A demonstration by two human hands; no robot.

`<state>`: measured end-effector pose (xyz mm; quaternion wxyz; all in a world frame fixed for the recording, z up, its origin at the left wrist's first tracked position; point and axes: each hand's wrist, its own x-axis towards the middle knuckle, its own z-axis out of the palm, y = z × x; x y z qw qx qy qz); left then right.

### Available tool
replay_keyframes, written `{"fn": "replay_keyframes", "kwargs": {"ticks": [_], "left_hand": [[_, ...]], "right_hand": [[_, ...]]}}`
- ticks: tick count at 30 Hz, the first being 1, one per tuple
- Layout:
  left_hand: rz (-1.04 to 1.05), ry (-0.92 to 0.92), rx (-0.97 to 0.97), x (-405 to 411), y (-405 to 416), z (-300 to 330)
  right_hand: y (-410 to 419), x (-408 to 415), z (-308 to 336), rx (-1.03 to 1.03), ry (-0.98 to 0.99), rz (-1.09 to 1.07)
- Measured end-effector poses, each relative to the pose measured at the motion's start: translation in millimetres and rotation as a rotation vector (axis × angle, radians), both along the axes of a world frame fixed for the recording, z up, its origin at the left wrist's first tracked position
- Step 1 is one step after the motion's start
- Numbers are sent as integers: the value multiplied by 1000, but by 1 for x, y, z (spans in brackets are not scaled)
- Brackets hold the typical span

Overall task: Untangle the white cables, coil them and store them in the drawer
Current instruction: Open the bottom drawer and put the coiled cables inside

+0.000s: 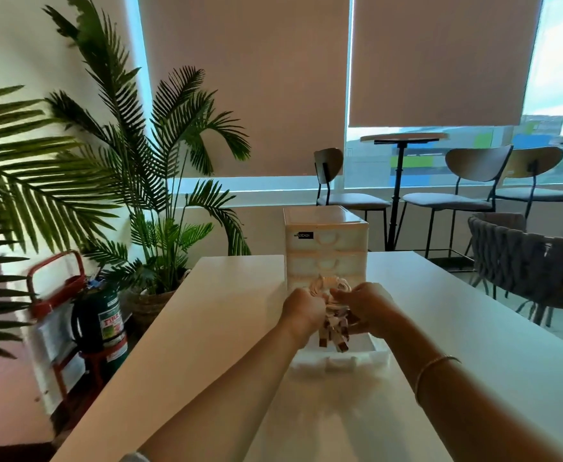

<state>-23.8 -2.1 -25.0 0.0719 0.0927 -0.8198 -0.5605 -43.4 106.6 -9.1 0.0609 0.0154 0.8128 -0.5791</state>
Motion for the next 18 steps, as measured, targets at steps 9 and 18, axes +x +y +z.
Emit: {"fn": "replay_keyframes", "kwargs": {"ticks": [9,18], "left_hand": [[-41,-168,31,-38,6,-19],[-33,-210,11,-33,6,-30]], "right_hand": [[2,-33,-15,151,-205,58],[-7,-42,-38,254,-140,-15]]}}
